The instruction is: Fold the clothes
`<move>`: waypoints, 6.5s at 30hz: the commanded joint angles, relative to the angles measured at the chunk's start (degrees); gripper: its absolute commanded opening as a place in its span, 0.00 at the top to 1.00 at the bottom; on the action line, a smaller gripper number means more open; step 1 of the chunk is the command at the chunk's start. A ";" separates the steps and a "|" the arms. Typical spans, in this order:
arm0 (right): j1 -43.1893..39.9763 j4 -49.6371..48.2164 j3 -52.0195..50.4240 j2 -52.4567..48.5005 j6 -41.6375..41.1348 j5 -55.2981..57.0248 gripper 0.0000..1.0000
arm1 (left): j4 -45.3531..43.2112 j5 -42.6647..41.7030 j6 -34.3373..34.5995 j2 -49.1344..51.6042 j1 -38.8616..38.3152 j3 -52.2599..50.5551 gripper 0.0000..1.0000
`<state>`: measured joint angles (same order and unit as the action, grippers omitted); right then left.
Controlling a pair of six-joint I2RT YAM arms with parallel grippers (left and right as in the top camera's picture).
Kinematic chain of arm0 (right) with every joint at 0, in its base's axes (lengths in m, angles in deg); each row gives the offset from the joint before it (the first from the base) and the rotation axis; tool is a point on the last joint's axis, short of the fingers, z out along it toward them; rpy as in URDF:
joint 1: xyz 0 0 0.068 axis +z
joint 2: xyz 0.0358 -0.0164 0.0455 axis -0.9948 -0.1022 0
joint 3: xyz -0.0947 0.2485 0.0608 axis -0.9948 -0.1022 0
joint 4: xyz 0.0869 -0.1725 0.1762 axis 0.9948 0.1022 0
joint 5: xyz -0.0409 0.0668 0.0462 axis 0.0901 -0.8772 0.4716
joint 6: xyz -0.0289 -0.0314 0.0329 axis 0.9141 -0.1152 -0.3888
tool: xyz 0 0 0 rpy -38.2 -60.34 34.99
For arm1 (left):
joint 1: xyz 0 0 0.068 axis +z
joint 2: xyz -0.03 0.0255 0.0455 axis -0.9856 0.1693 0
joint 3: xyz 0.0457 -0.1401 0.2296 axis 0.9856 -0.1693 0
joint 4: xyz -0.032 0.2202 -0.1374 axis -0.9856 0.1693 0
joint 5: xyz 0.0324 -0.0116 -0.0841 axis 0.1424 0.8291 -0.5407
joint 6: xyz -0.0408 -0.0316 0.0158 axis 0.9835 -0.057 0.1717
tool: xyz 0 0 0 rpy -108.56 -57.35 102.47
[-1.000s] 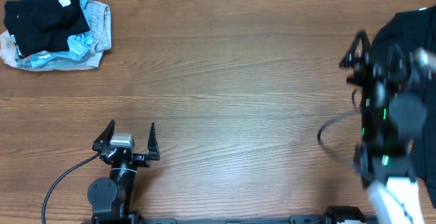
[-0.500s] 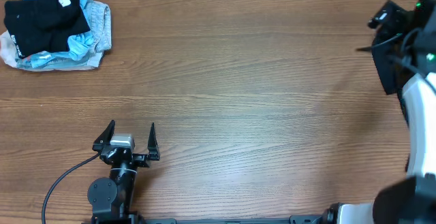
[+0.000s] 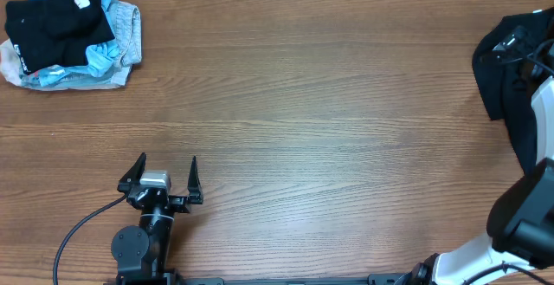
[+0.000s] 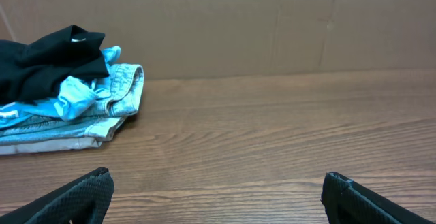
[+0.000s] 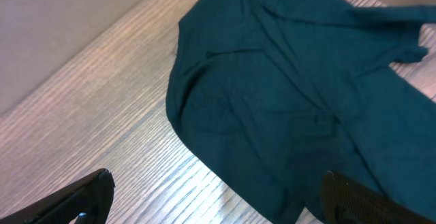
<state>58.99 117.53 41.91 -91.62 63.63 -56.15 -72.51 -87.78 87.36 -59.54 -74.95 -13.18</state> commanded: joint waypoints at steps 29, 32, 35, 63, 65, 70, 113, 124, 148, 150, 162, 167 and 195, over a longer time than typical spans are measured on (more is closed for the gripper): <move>-3.48 11.72 1.64 -15.32 -15.72 -0.46 0.00 | 0.13 0.59 -0.26 -0.59 0.35 -0.20 0.00; -3.48 13.51 1.64 -15.32 -16.76 -0.44 0.00 | 0.11 0.59 -0.26 -0.59 0.35 -0.20 0.00; -3.48 12.55 1.64 -15.32 -16.79 -0.48 0.00 | 0.13 0.57 -0.26 -0.59 0.35 -0.20 0.00; -3.54 7.56 0.07 -18.86 -19.34 -1.29 0.80 | 0.13 0.59 -0.26 -0.59 0.35 -0.20 0.00; -3.54 8.15 0.20 -18.86 -19.37 -1.33 0.91 | 0.11 0.59 -0.26 -0.59 0.35 -0.20 0.00; -3.52 11.30 2.01 -18.84 -19.37 -1.46 0.96 | 0.13 0.59 -0.26 -0.59 0.35 -0.20 0.00; 57.40 15.82 19.76 -17.55 -13.92 -40.37 0.89 | 0.13 0.59 -0.28 -0.59 0.35 -0.20 0.00; 49.53 25.27 21.73 -17.53 -7.19 -43.54 0.00 | 0.13 0.59 -0.26 -0.59 0.35 -0.20 0.00; 24.09 20.02 21.42 -21.92 -9.92 -21.70 0.00 | 0.13 0.59 -0.26 -0.59 0.35 -0.20 0.00; 24.94 20.68 21.42 -23.32 -12.41 -19.47 0.00 | 0.11 0.59 -0.26 -0.59 0.35 -0.20 0.00; 26.64 21.53 21.42 -27.61 -13.77 -19.30 0.00 | 0.13 0.59 -0.26 -0.59 0.35 -0.20 0.00; 27.43 19.78 21.42 -27.65 -13.77 -19.26 0.21 | 0.13 0.59 -0.26 -0.59 0.35 -0.20 0.00; 30.29 16.44 21.31 -28.87 -13.75 -10.27 0.19 | 0.13 0.57 -0.26 -0.59 0.35 -0.20 0.00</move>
<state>88.48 134.27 62.98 -119.12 49.92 -67.78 -72.51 -87.78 87.36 -59.54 -74.95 -13.16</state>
